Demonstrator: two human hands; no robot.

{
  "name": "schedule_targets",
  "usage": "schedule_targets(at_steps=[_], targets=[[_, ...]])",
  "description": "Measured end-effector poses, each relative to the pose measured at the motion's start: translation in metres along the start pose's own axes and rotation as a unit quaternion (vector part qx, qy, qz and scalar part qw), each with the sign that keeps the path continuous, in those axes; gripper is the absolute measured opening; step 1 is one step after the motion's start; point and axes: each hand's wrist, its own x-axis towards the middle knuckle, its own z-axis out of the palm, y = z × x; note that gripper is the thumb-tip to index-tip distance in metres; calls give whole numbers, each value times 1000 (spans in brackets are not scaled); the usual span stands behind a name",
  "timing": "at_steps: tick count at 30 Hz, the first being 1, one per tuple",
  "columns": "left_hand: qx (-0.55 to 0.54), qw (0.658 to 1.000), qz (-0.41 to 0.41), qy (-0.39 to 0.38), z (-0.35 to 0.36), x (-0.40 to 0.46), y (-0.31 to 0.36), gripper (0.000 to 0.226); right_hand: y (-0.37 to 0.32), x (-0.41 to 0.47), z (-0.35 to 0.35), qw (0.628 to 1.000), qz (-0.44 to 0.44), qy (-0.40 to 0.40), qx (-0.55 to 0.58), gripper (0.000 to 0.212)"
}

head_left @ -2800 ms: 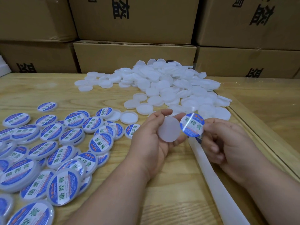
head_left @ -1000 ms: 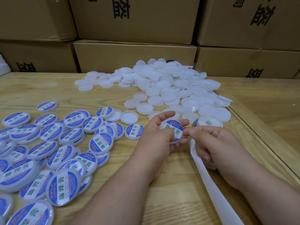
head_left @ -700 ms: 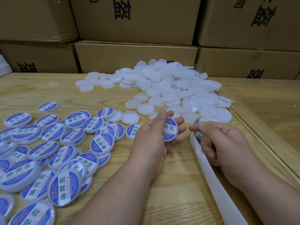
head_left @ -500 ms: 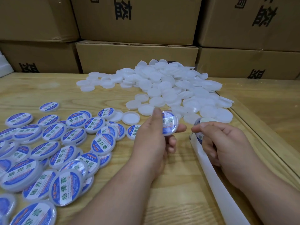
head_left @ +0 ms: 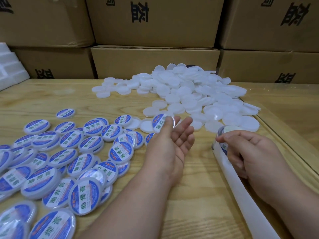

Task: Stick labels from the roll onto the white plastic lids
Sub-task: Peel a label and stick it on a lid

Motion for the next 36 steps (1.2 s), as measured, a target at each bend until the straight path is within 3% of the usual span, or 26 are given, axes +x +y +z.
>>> schedule_targets(at_steps=[5, 10, 13, 21, 26, 28, 31, 33, 35, 36], targets=[[-42, 998, 7, 40, -3, 3, 7, 54, 2, 1, 1, 1000, 1, 4, -2, 21], [-107, 992, 48, 42, -4, 3, 14, 38, 4, 1, 1, 1000, -1, 0, -7, 20], [-117, 992, 40, 20, -5, 3, 14, 42, 6, 2, 0, 1000, -2, 1, -11, 19], [-152, 985, -69, -39, -4, -5, 15, 16, 4, 2, 1, 1000, -2, 4, -11, 22], [-155, 982, -100, -30, -8, -2, 16, 37, 7, 3, 0, 1000, 4, 8, -7, 24], [-145, 987, -70, -12, -7, 1, 15, 37, 7, 3, 1, 1000, 6, 8, -7, 25], [-166, 986, -6, 7, -7, 1, 17, 68, 8, 3, 1, 1000, 7, 6, -3, 26], [-114, 992, 55, 23, -7, 3, 15, 63, 8, 4, 1, 1000, 9, 6, -5, 26], [68, 987, 142, 41, -6, 1, 7, 45, 6, 3, 1, 1000, 9, 4, -2, 23], [177, 966, 184, 37, -6, 0, 2, 42, 5, 3, 1, 1000, 9, 4, 0, 18]])
